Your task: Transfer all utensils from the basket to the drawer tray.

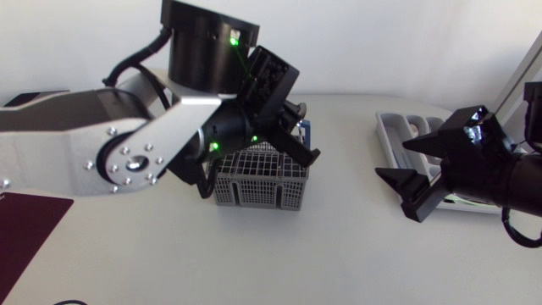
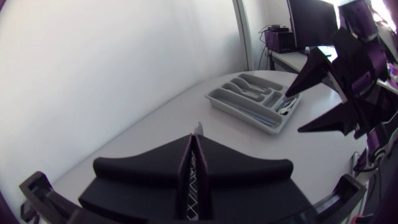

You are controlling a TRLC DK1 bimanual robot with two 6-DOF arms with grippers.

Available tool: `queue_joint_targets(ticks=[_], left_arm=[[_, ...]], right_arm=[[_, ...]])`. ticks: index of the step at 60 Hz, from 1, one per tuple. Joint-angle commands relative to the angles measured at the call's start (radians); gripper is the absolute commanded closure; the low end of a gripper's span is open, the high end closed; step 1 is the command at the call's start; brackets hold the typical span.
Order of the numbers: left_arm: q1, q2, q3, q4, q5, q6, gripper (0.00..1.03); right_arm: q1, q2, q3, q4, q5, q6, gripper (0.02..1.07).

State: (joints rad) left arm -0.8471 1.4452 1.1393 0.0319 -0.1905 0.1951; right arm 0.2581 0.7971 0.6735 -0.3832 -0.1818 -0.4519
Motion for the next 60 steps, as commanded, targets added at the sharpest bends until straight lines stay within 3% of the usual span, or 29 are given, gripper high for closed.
queue_joint_targets(ticks=[1, 7, 15, 26, 40, 47, 60], left_arm=[[0.033, 0.030, 0.082, -0.055, 0.045, -0.095, 1.00], [0.075, 0.061, 0.140, -0.133, 0.135, -0.160, 1.00], [0.097, 0.087, 0.174, -0.173, 0.192, -0.201, 1.00], [0.098, 0.103, 0.191, -0.191, 0.227, -0.221, 1.00], [0.095, 0.106, 0.197, -0.201, 0.252, -0.238, 1.00], [0.095, 0.107, 0.201, -0.205, 0.263, -0.246, 1.00], [0.092, 0.110, 0.206, -0.211, 0.273, -0.253, 1.00]], right_arm=[[0.063, 0.042, 0.037, -0.008, -0.002, 0.094, 0.20], [0.116, 0.103, 0.078, -0.003, -0.012, 0.137, 0.21], [0.148, 0.198, 0.156, 0.000, -0.068, 0.199, 0.27], [0.211, 0.318, 0.232, 0.038, -0.071, 0.245, 0.31], [0.242, 0.412, 0.281, 0.072, -0.064, 0.251, 0.48], [0.244, 0.441, 0.293, 0.092, -0.047, 0.251, 0.49], [0.245, 0.482, 0.305, 0.119, -0.042, 0.249, 0.66]])
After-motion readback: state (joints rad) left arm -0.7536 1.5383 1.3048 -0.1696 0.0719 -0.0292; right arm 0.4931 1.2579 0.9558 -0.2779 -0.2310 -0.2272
